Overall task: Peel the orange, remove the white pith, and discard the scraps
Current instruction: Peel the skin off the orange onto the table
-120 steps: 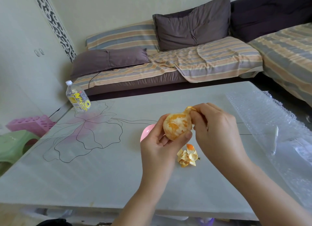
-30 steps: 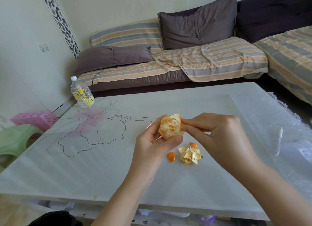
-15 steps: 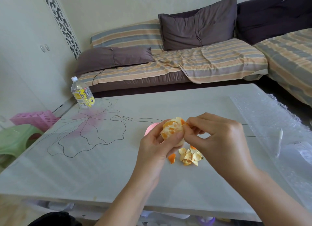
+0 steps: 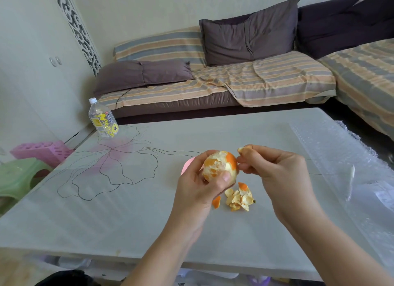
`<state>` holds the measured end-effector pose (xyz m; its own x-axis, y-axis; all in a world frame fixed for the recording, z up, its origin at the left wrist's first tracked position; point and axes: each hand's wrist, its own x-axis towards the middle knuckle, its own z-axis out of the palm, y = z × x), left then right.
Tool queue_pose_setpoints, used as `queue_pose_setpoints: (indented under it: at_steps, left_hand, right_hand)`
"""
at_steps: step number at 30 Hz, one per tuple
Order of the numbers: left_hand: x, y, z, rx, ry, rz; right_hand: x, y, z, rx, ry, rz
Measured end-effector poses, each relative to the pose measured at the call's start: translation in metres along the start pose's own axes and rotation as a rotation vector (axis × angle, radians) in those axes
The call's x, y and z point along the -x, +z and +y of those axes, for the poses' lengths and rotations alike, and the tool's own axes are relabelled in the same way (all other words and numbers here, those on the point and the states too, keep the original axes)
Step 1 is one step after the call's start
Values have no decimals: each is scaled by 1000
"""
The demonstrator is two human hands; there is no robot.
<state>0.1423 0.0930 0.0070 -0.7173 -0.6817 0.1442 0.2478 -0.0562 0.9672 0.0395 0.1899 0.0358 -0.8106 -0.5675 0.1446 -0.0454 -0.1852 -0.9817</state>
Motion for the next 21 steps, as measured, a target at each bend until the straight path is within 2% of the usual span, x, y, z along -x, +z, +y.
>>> queue_pose_setpoints:
  at_steps: [3, 7, 11, 14, 17, 21]
  left_hand:
    - [-2, -3, -2, 100, -46, 16]
    - [-2, -6, 0, 331, -190, 10]
    - [2, -11, 0, 503, -344, 20]
    - [4, -14, -1, 495, -386, 12]
    - [3, -19, -3, 482, -375, 16]
    - [3, -20, -5, 436, -337, 5]
  right_hand:
    - [-5, -6, 1, 20, 37, -85]
    - [-17, -12, 23, 531, 10, -76]
    - [-26, -15, 42, 707, 19, -50]
    - [-31, -15, 51, 793, 17, -38]
    - [-27, -13, 44, 753, -134, -63]
    - [-5, -7, 14, 464, -334, -223]
